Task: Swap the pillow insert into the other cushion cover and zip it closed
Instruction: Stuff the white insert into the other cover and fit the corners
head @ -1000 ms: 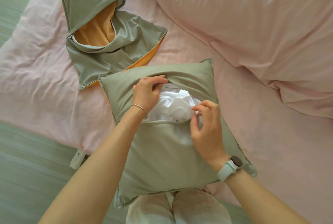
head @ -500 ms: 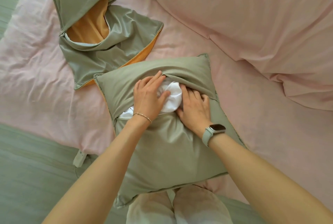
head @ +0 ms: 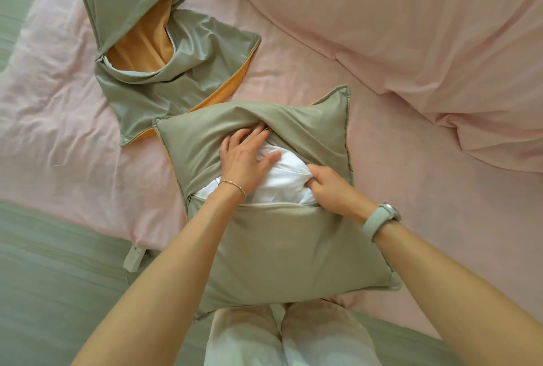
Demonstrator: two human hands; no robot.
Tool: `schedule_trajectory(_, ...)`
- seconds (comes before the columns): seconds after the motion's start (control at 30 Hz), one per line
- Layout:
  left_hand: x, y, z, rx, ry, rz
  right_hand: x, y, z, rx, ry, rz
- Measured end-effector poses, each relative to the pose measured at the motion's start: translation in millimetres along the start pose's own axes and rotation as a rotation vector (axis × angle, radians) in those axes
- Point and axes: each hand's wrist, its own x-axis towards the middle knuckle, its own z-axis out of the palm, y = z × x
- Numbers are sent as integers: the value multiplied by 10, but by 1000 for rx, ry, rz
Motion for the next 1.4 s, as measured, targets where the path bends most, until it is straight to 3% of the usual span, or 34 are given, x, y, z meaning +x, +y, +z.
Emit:
schedule_trajectory(0.07,31,-4,-63,-77,-21,16,-14,-68,-81,-32,35,18)
schedule_trajectory(0.13,64,-33,-174,-229,-53,63,-98,-163,-90,-241,259,-44)
schedule_trajectory(0.2,63,-93,-285,-375,-66,86,-265,-277,-32,-407,604,-235)
schedule_trajectory(0.27,26,-154,-349,-506,-52,61,-406,-380,102,-392,781,-511)
schedule_trajectory(0.37,-73,-214,-407,-608,20,17,-370,-530,330,-312,629,-677)
schedule_trajectory(0.57,-317,-342,-388,-352,192,187,-63,-527,534,-728,421,-414)
schedule_trajectory(0.67,-352,-387,-358,-269,137,228,-62,-513,525,-703,350,-442)
schedule_trajectory(0.73,-341,-431,-338,-271,71,195,-120,-530,515,-645,188,-440)
schedule_trajectory(0.87,-373,-465,-282,-253,-52,148,-237,-515,484,-589,-191,-216)
schedule_trajectory(1.0,-409,-474,-257,-254,-87,154,-158,-581,431,-444,-320,-71)
schedule_trajectory(1.1,-382,-460,-370,-383,-25,113,-159,-616,429,-380,-195,-95)
schedule_trajectory(1.17,-458,-437,-436,-450,84,121,-248,-615,444,-306,72,-209)
schedule_trajectory(1.27,-732,-391,-415,-338,324,194,-412,-535,459,-266,483,-459)
schedule_trajectory(1.33,-949,-381,-347,-265,385,244,-509,-435,460,-312,572,-519)
schedule_trajectory(1.4,-1132,-400,-246,-203,304,336,-610,-321,461,-383,546,-527)
